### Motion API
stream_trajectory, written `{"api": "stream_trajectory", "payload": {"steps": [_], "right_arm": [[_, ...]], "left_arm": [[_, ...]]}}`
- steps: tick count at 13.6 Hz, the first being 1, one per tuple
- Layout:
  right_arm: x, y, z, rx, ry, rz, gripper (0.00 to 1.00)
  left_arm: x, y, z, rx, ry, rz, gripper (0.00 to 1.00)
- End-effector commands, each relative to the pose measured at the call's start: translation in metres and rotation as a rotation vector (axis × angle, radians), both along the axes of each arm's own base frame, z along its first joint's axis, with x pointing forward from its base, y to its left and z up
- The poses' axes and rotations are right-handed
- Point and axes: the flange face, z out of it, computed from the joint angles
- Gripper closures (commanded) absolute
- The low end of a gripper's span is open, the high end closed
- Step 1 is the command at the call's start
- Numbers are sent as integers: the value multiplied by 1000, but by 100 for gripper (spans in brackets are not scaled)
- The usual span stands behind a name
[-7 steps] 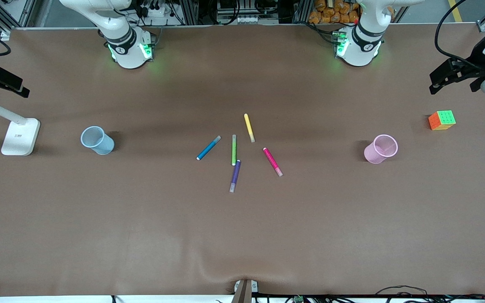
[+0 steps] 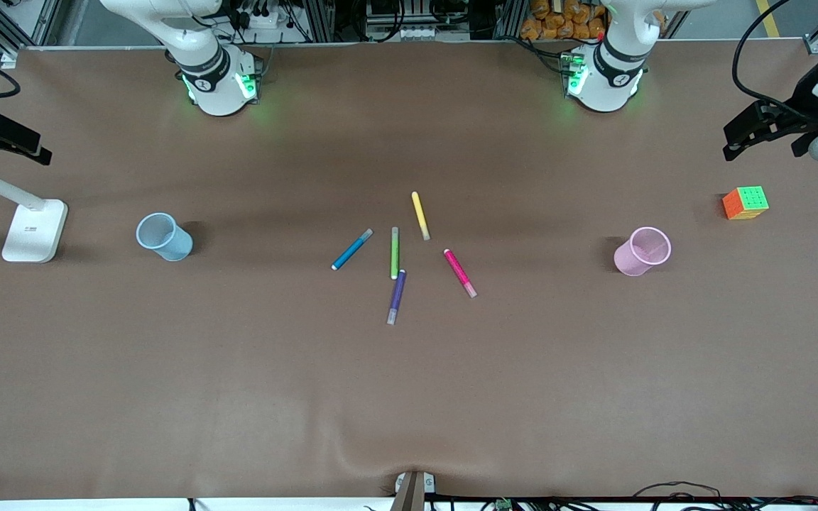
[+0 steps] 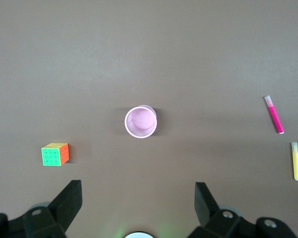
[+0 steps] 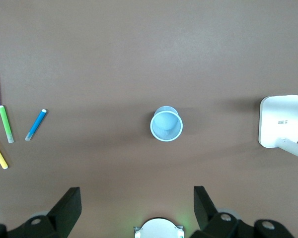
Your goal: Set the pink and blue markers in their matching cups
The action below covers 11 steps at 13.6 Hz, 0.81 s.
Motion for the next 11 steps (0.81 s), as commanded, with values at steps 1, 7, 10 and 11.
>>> {"api": "stream_trajectory", "payload": {"steps": [1, 7, 10, 11], "right_arm": [[1, -2, 4, -15, 6, 15, 0], [2, -5, 4, -16, 6, 8, 0], [2, -7, 3, -15, 7, 5, 0], [2, -7, 3, -15, 6, 4, 0]], "left_arm": [[3, 3, 5, -24, 1, -3, 0], [0, -2, -6, -23, 31, 6, 0], [-2, -2, -11, -22, 39, 4, 0], [-2, -2, -11, -22, 36, 4, 0]]}}
